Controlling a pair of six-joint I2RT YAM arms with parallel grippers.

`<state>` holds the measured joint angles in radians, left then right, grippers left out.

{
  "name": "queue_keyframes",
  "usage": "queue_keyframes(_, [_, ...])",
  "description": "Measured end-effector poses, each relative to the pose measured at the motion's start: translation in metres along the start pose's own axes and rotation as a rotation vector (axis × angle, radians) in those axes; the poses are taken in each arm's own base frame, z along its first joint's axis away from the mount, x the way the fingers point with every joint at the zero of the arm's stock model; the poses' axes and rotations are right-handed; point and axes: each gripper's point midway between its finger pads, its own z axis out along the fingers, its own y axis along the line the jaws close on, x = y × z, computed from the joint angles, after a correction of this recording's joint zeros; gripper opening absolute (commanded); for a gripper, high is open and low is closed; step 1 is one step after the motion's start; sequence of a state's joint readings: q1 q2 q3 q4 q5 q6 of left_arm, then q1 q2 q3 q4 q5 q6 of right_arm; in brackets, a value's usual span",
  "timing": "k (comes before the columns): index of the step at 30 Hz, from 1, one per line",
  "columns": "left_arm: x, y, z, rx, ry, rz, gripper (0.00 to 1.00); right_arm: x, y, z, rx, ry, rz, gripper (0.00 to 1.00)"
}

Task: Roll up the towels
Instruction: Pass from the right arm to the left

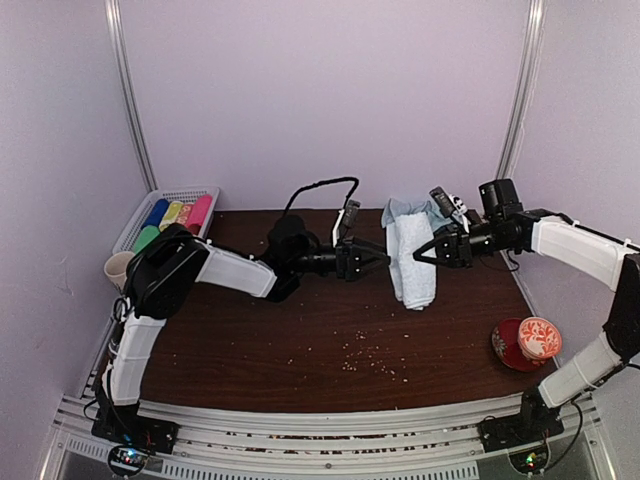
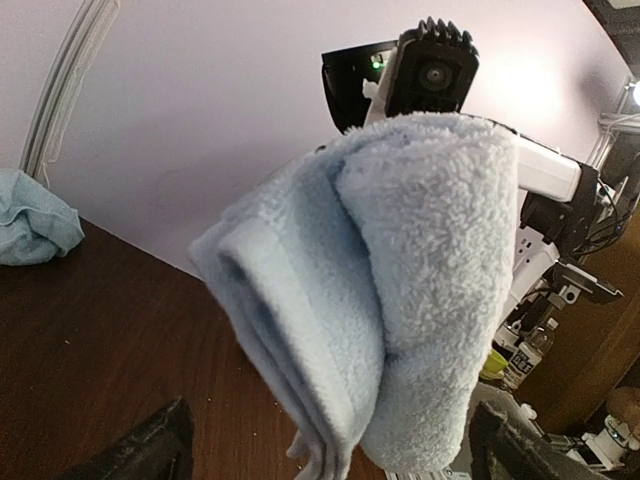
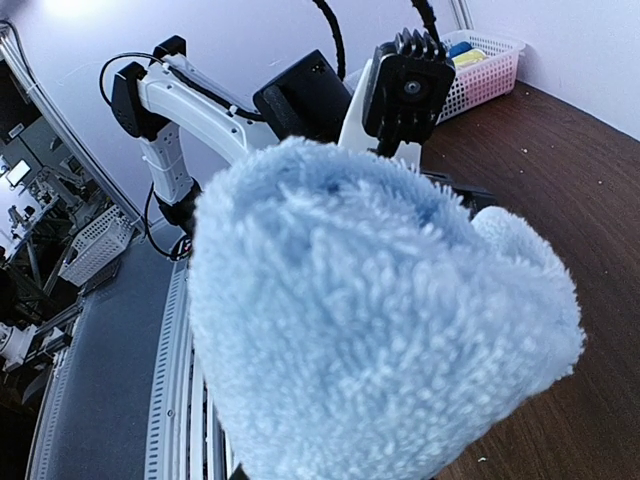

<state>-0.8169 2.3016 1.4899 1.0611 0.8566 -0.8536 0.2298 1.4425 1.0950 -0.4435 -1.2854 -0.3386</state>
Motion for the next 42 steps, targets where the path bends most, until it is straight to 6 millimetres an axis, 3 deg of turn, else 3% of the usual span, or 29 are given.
queue_keyframes(6, [-0.002,-0.017,0.004,0.072,0.012,0.038,0.98,-0.006,0.009,0.000,-0.027,-0.016,-0.021,0.11])
queue_keyframes(11, [-0.008,-0.038,0.020,0.151,0.015,0.074,0.98,-0.008,0.011,0.004,-0.033,-0.016,-0.030,0.11])
queue_keyframes(18, [0.003,-0.056,0.040,0.200,0.046,0.069,0.95,-0.006,0.003,0.008,0.001,-0.028,-0.016,0.10])
queue_keyframes(25, [0.010,-0.035,0.041,0.116,0.062,0.037,0.84,-0.007,-0.013,0.004,0.160,-0.058,0.002,0.10])
queue_keyframes(31, [0.017,-0.015,0.042,0.027,0.072,0.020,0.81,-0.015,-0.031,-0.001,0.274,-0.084,0.013,0.11])
queue_keyframes(42, [0.019,-0.003,0.043,-0.037,0.071,0.018,0.63,-0.012,-0.040,0.007,0.325,-0.068,0.020,0.14])
